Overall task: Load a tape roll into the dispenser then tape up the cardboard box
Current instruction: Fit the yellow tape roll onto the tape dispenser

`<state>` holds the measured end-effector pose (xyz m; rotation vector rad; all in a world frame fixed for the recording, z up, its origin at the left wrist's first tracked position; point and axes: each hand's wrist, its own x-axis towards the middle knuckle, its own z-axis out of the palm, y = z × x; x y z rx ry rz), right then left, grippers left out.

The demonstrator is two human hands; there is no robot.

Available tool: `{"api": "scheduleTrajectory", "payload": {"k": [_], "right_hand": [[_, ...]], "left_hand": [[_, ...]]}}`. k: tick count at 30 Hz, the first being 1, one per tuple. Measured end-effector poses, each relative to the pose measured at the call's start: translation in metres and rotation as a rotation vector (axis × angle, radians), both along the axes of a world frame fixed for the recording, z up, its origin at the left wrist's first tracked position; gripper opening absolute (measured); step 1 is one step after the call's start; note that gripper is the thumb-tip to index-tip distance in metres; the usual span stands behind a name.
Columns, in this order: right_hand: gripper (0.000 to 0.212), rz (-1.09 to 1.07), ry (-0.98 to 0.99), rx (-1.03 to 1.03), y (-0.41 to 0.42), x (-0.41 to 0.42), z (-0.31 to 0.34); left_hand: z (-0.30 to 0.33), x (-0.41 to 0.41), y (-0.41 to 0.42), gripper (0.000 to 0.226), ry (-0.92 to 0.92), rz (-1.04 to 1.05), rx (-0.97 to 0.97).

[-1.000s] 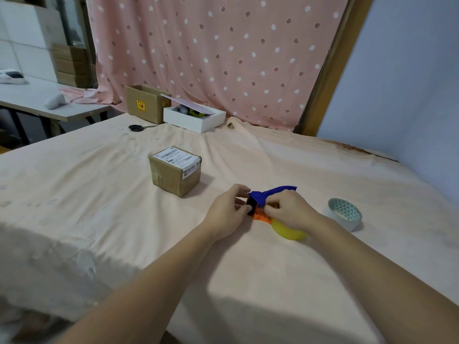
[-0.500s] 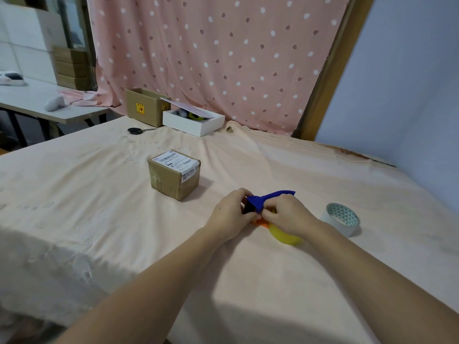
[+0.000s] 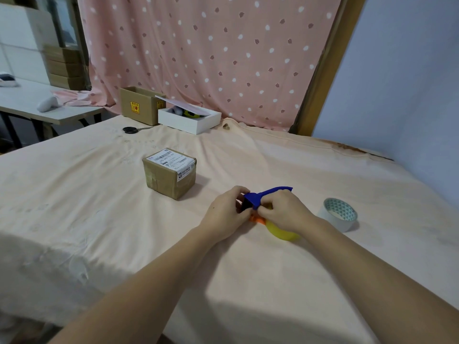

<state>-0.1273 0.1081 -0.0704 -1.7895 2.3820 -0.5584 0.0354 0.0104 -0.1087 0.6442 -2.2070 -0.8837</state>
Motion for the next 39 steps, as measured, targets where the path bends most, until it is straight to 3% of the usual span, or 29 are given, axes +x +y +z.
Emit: {"api": "scheduleTrajectory", "payload": {"k": [11, 14, 16, 21, 29, 33, 39], "right_hand": [[0.026, -0.006, -0.025, 0.068, 0.000, 0.003, 0.010], [0.044, -0.043, 0.106, 0.239, 0.009, 0.002, 0.021], [0.070, -0.123, 0.119, 0.325, 0.017, 0.000, 0.026], [0.093, -0.112, -0.006, 0.219, 0.029, -0.009, 0.021], [0.076, 0.081, -0.080, 0.321, 0.035, -0.020, 0.029], [0.066, 0.042, 0.040, 0.341, 0.032, -0.008, 0.028], [0.041, -0.046, 0.244, 0.143, 0.012, 0.009, 0.013]], "left_hand": [[-0.002, 0.000, 0.001, 0.040, -0.014, 0.016, -0.088], [-0.002, 0.000, -0.001, 0.042, -0.034, 0.016, -0.100], [-0.002, 0.002, -0.004, 0.042, -0.057, 0.007, -0.113], [0.000, 0.005, -0.007, 0.043, -0.097, -0.029, -0.146], [-0.001, 0.005, -0.009, 0.043, -0.068, -0.032, -0.101], [-0.004, 0.005, -0.011, 0.044, -0.071, -0.037, -0.091], [-0.006, 0.005, -0.011, 0.044, -0.042, -0.040, -0.070]]}}
